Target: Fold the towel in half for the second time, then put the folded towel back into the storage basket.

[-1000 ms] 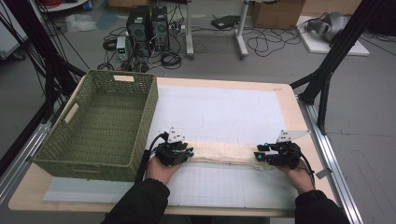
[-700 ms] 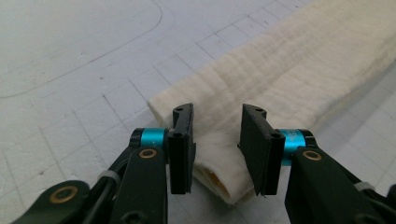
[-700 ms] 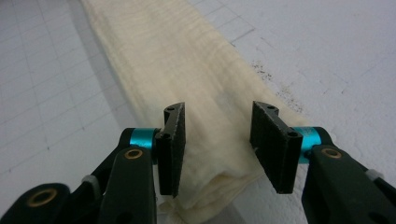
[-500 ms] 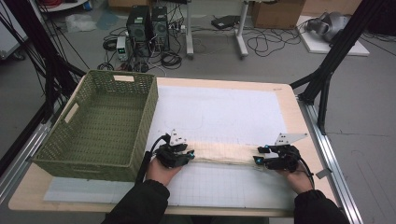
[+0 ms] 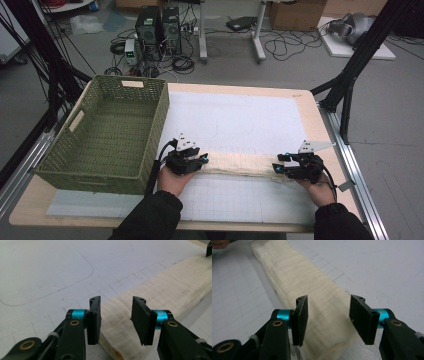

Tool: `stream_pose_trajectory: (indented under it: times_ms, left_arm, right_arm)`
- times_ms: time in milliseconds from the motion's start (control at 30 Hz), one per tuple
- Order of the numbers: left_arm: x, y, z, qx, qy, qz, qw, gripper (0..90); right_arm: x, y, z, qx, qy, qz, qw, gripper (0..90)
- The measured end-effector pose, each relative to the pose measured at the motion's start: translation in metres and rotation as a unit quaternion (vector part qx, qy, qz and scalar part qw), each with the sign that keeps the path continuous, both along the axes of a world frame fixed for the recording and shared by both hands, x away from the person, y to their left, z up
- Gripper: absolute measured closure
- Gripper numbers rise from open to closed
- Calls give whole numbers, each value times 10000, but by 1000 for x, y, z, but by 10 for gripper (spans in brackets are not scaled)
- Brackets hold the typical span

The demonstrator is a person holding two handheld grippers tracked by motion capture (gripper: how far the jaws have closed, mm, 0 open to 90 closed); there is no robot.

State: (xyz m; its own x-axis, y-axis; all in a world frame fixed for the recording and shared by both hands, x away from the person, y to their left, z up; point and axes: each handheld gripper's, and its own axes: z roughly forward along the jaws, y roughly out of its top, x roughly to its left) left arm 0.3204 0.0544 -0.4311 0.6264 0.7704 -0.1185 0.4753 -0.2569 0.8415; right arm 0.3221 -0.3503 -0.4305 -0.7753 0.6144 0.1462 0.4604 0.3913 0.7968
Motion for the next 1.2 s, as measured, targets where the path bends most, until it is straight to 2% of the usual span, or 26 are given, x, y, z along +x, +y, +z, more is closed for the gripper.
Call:
stream_pose_trajectory:
  times_ms: [300,533,733,800,900,1000,1067,1133,1200]
  left_arm:
    - [1,0,-1,86,-30,158,9998,593]
    - [-1,-3,-4,356,176,187,9990,558]
    - [-2,-3,-10,546,373,283,9974,541]
    - [-2,-3,-12,589,470,298,9967,529]
    - [-3,-3,-15,511,509,365,9967,528]
    - [-4,-5,-14,520,499,315,9969,608]
    - [-5,-5,-14,492,505,257,9972,681]
    - [-5,-5,-14,414,552,219,9974,775]
    - [-5,-6,-13,446,552,220,9972,815]
  right_arm:
    - [1,-2,-1,4,102,-111,9999,489]
    - [2,-8,-3,17,219,-441,9988,476]
    - [4,-9,-9,-57,350,-505,9981,468]
    - [5,-9,-10,-74,362,-520,9980,468]
    - [5,-8,-11,-154,418,-562,9974,473]
    - [6,-6,-15,-243,497,-543,9970,500]
    - [6,-4,-15,-298,459,-527,9971,553]
    - [7,-5,-15,-267,495,-550,9969,590]
    - [8,-8,-15,-198,566,-561,9966,659]
